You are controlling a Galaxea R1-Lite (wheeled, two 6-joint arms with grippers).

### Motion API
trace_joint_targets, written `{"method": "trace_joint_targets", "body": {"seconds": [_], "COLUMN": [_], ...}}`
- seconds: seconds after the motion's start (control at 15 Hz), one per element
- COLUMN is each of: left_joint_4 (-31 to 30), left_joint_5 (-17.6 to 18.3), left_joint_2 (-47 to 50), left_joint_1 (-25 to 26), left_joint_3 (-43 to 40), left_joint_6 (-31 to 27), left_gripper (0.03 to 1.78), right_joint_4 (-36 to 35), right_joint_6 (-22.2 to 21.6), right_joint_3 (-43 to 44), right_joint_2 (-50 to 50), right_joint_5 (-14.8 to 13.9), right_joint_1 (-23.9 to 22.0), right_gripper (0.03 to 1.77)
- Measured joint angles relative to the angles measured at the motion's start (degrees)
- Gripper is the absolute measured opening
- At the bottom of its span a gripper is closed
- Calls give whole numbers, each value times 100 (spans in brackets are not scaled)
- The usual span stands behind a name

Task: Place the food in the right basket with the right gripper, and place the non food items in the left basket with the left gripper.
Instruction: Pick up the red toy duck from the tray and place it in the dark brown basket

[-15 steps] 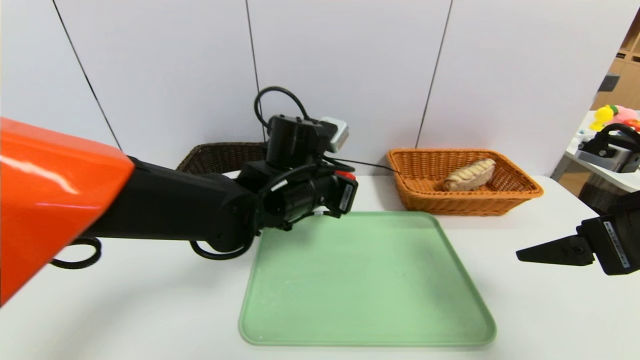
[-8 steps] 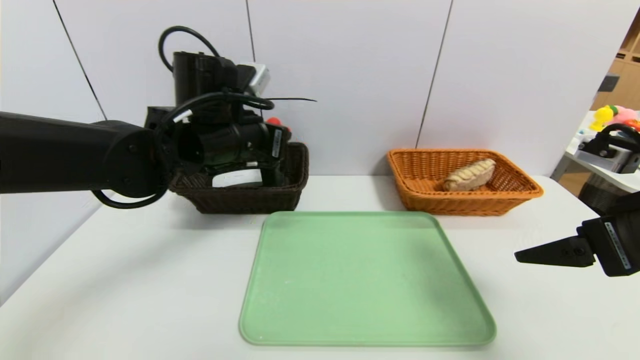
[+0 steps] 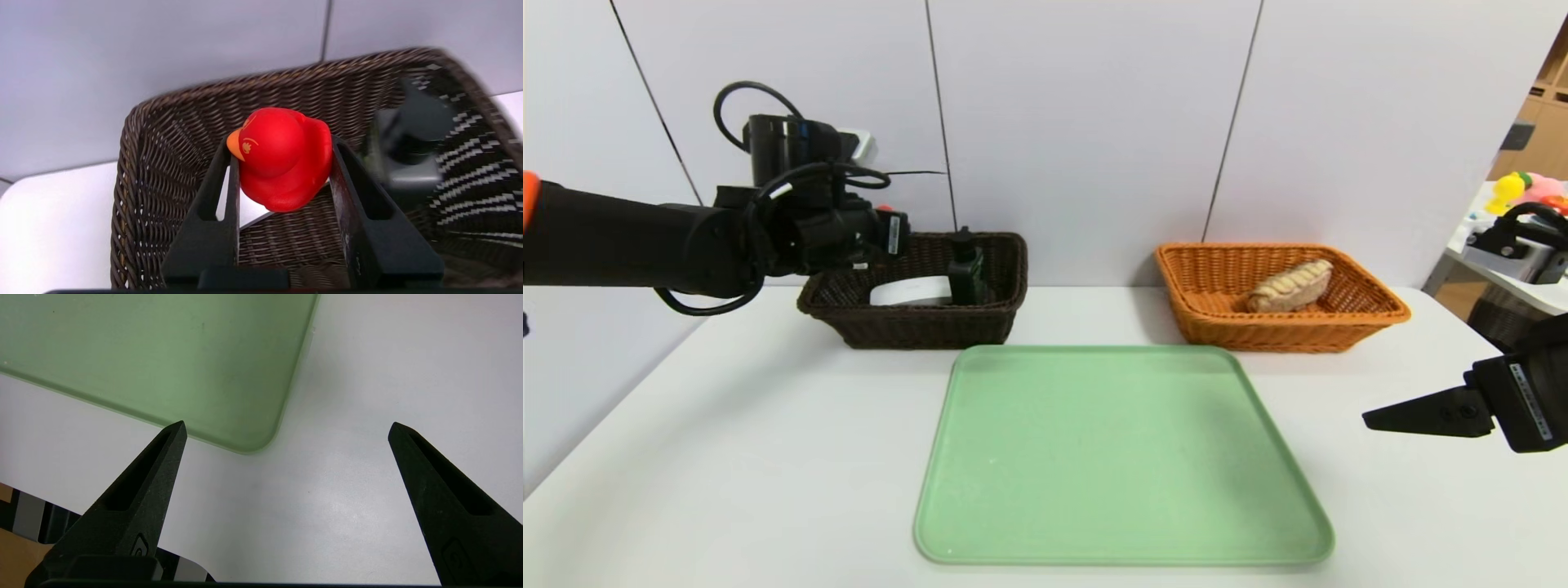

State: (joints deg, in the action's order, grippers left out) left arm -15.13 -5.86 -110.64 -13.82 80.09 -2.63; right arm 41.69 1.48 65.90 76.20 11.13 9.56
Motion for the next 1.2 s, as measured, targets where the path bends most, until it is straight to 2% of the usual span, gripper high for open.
{"method": "trace_joint_targets", "body": {"seconds": [0.47,0.53,0.6,0.8,1.2], "left_joint_4": [-101,-101,-99,-121,-22], "left_joint_5": [13,16,68,424,435], "left_joint_2": [-857,-909,-942,-962,-661], "left_joint_1": [222,228,233,228,226], "left_joint_3": [185,190,191,191,199], "left_joint_6": [38,40,40,99,85], "left_gripper": [67,72,84,111,143], "right_joint_4": [-10,-7,-7,-11,-10], "right_joint_6": [-2,-2,0,1,-16], "right_joint_3": [0,0,2,16,17], "right_joint_2": [39,41,50,69,61], "right_joint_5": [-6,-9,-11,-22,-20], "right_joint_1": [0,0,0,-6,-22], "right_gripper": [171,171,171,171,171]}}
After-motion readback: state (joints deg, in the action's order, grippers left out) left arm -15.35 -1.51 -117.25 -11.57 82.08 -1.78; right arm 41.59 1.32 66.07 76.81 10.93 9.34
